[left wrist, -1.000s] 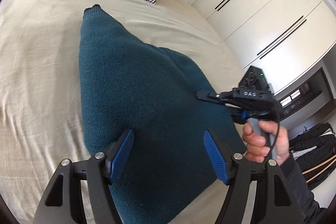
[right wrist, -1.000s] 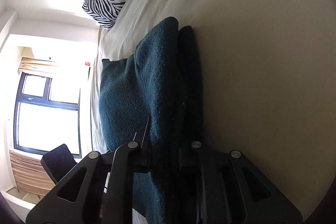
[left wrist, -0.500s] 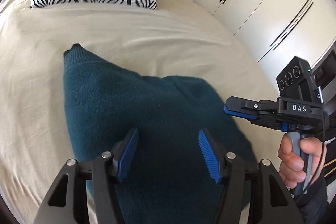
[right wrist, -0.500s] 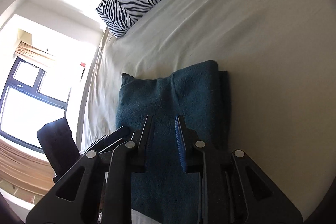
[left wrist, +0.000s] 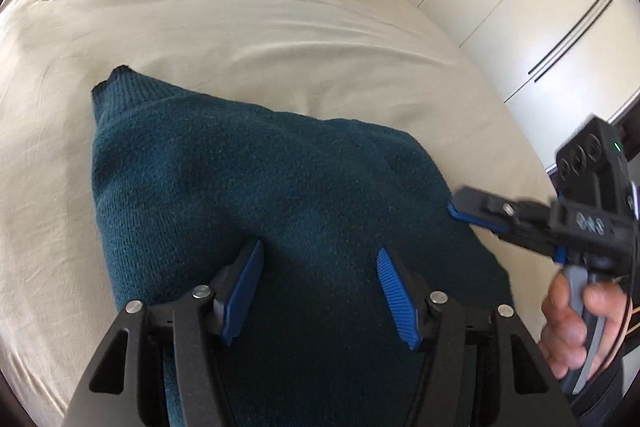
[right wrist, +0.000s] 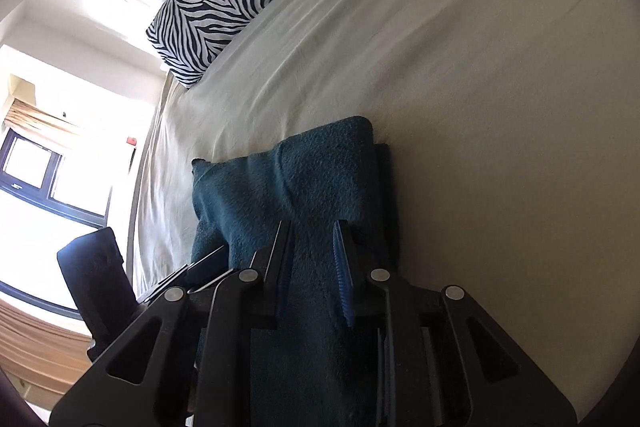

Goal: Fold small clothes

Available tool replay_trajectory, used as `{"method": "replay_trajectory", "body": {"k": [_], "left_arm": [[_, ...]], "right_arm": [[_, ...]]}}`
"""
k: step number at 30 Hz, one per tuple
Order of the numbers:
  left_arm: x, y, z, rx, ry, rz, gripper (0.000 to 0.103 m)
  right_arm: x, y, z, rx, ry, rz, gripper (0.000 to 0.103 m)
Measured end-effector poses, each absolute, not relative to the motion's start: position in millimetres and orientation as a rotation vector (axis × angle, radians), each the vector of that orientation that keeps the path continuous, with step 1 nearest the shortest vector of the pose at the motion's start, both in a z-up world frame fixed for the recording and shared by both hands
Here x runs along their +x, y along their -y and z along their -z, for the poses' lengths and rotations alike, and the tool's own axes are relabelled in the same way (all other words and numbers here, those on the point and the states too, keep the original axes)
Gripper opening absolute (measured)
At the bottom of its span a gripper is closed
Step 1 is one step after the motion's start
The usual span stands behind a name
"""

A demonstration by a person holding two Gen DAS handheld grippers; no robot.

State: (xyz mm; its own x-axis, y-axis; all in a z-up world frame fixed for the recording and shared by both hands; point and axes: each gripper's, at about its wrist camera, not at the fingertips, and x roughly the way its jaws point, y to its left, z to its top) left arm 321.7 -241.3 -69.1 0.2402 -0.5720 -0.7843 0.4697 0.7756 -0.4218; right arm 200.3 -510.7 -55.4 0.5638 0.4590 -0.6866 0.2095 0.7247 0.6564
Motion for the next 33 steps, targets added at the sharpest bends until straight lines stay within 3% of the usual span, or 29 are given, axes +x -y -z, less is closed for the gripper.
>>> {"method": "replay_trajectory", "body": {"k": [4,8,20,25,29,31,33], "left_arm": [[292.7,230.3,51.9,-0.139,-1.096,0.757,0.061],[275.3,236.2,70.3,-0.068,-1.07,0.737,0.06],[231.0,236.4,47.6,0.015,-1.01,0.696,0.063],[214.0,242.3,73.0,0.106,-1.031,0.675,0.065],[215.4,242.2,68.3,0.1,-1.041,0.666,0.065],[214.1,243.1,68.4,0.113,-1.036,0.668,0.065],[211.2,243.5,68.4,0.123,-1.028,0.668,0.065]], "right_arm": [[154.2,486.9,34.5,0.701,-1.002,-0.267,0.019],[129.0,480.1,63.2,0.617,-1.084,-0.218,0.019],[74.7,489.4,53.9,0.716,-0.973,-0.29,0.02],[53.5,494.6,79.6,0.772,-1.02,-0.28,0.019],[37.6,501.5,63.3,0.751,-0.991,-0.272,0.02],[32.9,509.3,55.1,0.738,-0.982,-0.25,0.025],[30.7,521.2,45.6,0.749,-0.947,-0.234,0.038]]}}
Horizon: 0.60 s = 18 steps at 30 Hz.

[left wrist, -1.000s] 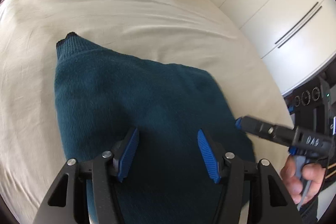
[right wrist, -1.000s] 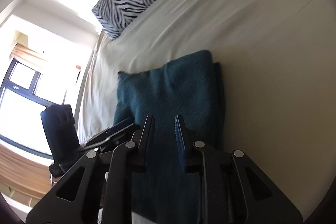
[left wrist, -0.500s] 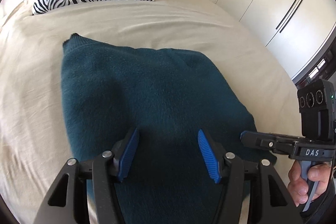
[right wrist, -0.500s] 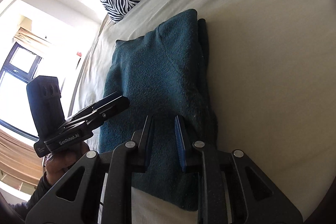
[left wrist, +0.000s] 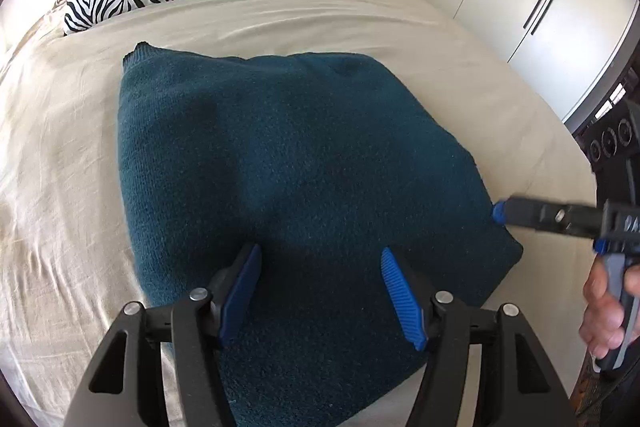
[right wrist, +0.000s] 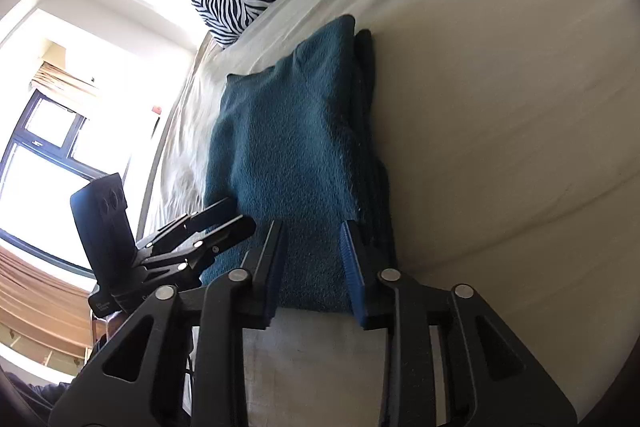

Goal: Fold small clothes

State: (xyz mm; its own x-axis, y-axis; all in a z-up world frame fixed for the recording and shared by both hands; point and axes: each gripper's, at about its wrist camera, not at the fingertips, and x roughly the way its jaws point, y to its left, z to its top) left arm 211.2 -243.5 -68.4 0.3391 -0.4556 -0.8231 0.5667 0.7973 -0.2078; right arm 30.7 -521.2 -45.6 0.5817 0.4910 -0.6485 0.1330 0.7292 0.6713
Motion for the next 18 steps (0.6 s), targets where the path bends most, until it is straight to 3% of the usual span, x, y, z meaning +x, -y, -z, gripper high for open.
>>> {"method": "replay_trajectory", "body": {"k": [2,3,9,11,15,18], "left_arm": [[210.5,243.7,69.1,0.127,-1.025,0.667,0.065],[211.3,243.5,69.3,0.125,-1.026,0.668,0.065],[212.7,233.4,59.6,0.096,-1.037,0.679,0.066],[211.5,226.8,50.4,0.093,-1.013,0.664,0.069],[218.9,200.3,32.5,0.053,-0.933,0.61,0.085],[240.9,180.6,37.1,-0.013,-0.95,0.548,0.087]], "right_arm": [[34.8,529.0,38.9,0.762,-0.909,-0.19,0.058],[35.3,532.7,35.7,0.769,-0.893,-0.185,0.06],[63.5,538.6,36.1,0.784,-0.918,-0.183,0.06],[74.6,539.5,40.7,0.798,-0.935,-0.182,0.06],[101.2,534.6,53.0,0.787,-0.985,-0.185,0.06],[119.6,534.1,63.6,0.796,-1.014,-0.197,0.06]]}}
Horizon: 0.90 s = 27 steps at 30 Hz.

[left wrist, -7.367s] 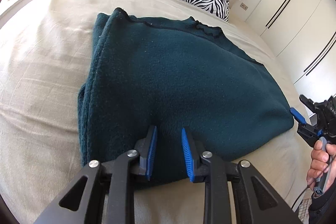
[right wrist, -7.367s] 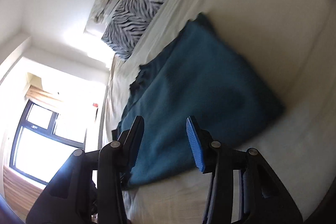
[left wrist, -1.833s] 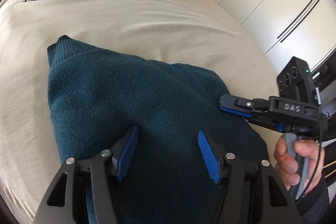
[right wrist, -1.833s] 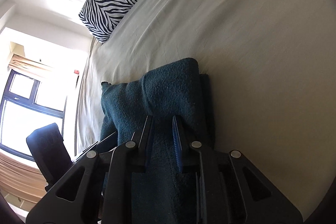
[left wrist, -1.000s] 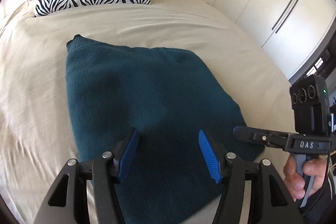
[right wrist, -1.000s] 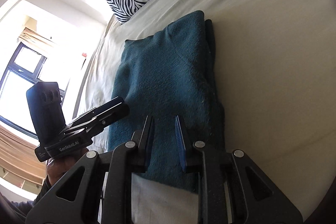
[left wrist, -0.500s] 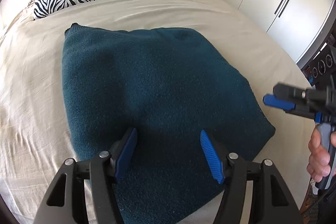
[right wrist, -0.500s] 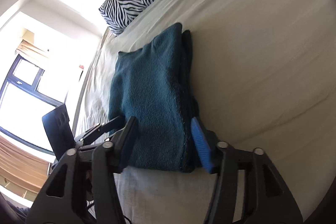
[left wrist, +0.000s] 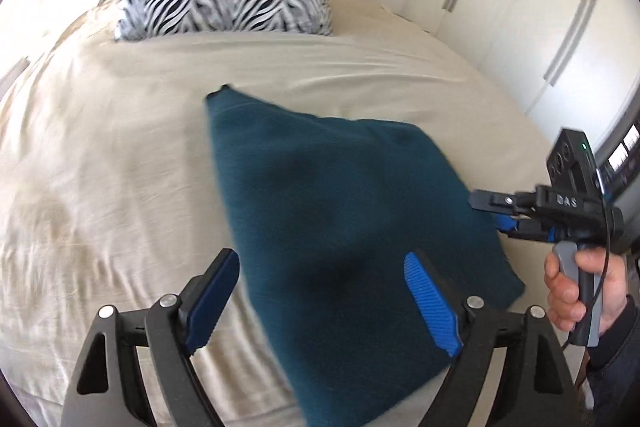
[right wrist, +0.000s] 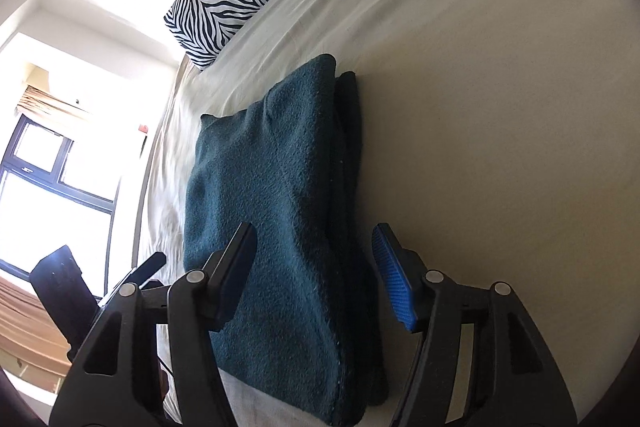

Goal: Fold small clothes

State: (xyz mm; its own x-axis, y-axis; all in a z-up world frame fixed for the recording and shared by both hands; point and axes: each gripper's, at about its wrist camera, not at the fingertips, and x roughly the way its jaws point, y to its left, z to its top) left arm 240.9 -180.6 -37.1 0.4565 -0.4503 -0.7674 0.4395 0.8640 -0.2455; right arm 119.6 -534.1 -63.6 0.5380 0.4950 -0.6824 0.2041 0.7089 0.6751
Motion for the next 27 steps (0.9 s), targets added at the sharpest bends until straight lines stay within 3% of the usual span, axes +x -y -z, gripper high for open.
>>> {"method": "replay_trajectory", "body": {"k": [6,9,11,12,15,19,27], "left_arm": [[287.8,169.1,93.1,-0.24,-1.201,0.58,0.087],[291.8,181.2,95.5,-0.217,-1.195,0.581,0.091],[295.6,193.4,93.7,-0.19,-1.209,0.592,0.087],[297.3,198.8,93.4,-0.163,-1.212,0.58,0.082],[299.6,205.8,92.0,-0.131,-1.221,0.572,0.069],[295.2,210.0,82.5,-0.082,-1.205,0.555,0.053],[259.2,202.2,55.5,0.015,-1.144,0.544,0.042]], "right_arm": [[147.7,527.0,82.1,0.821,-1.058,-0.225,0.06],[160.1,515.2,84.9,0.764,-1.097,-0.226,0.058],[168.1,508.6,84.1,0.699,-1.131,-0.199,0.051],[170.1,505.6,82.7,0.679,-1.145,-0.185,0.042],[174.9,500.8,81.5,0.642,-1.166,-0.162,0.032],[175.7,473.0,69.7,0.444,-1.165,-0.083,0.027],[153.4,399.6,16.7,0.062,-1.077,0.027,0.02]]}}
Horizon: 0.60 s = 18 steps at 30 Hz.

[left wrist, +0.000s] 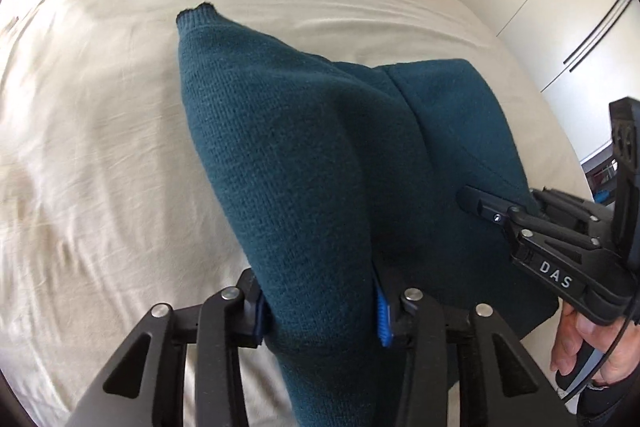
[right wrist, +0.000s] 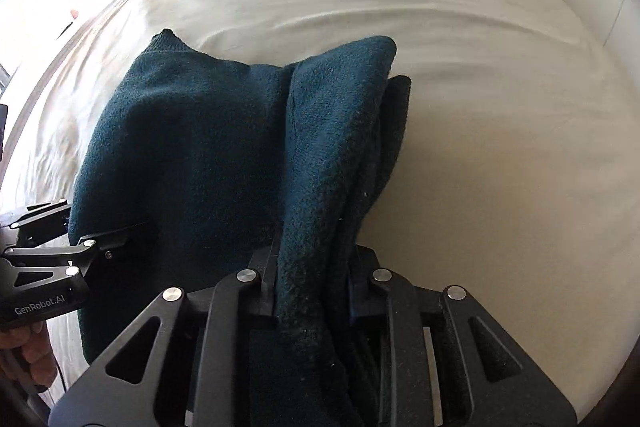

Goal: Fold small clothes

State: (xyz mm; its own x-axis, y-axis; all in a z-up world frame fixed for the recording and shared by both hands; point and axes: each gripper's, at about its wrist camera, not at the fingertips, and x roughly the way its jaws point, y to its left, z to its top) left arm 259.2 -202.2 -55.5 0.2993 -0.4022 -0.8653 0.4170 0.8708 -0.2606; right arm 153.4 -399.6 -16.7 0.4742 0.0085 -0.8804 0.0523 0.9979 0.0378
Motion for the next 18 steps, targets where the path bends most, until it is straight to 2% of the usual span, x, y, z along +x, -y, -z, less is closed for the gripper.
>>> {"method": "replay_trajectory", "body": {"k": [10,18], "left_arm": [[141.5,102.8,10.7,0.089,-1.041,0.524,0.042],[72.9,29.4,23.6,0.07,-1.067,0.514,0.042]], "right_arm": [[52.8,285.9,-34.2,-0.008,-0.971,-0.094,0.02],[-0.8,206.2,-25.2,0.065,-0.984,-0.189,0.02]]}}
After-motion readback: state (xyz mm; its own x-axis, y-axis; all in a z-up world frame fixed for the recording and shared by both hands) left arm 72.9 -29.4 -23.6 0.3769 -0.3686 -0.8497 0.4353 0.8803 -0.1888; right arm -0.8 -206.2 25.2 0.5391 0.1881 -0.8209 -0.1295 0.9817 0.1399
